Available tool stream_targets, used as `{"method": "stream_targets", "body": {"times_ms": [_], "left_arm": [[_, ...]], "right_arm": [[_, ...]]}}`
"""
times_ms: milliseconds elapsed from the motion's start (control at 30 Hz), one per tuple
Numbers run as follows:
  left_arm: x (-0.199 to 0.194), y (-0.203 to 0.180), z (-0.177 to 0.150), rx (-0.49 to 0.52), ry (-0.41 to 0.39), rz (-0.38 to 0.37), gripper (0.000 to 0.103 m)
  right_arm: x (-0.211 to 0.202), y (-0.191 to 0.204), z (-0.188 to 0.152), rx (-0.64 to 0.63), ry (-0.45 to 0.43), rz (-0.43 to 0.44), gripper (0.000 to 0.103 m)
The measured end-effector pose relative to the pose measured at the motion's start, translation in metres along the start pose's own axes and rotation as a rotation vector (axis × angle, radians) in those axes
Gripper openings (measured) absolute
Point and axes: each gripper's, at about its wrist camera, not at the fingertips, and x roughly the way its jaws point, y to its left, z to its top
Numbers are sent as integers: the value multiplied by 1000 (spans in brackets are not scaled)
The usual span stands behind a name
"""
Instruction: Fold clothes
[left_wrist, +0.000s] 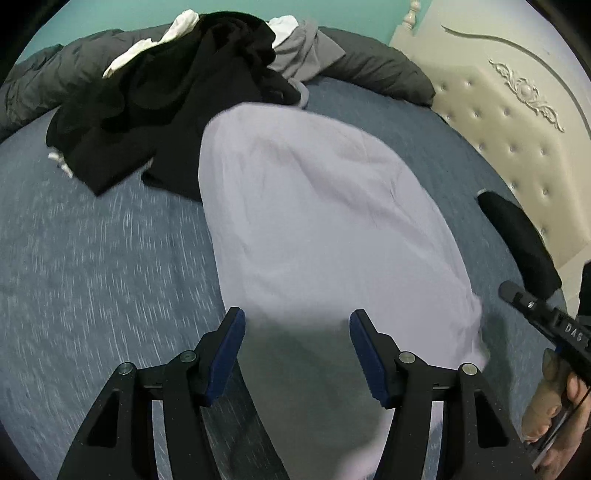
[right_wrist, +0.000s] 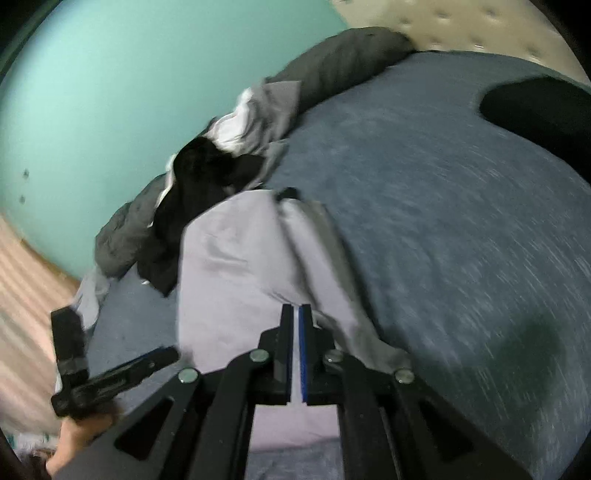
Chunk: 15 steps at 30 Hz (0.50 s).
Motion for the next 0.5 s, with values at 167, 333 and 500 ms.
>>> {"method": "stream_targets", "body": {"times_ms": [167,333,500], "left_arm": [[23,4,25,-17,9,-13,63],[40,8,44,-27,7,-24,63],[65,10,55,-8,42,-15,63]], "right_arm": [[33,30,35,-133,126,-2,2],[84,48,73,-201,217,-2,2],[138,37,97,-199,313,-38,2]]}}
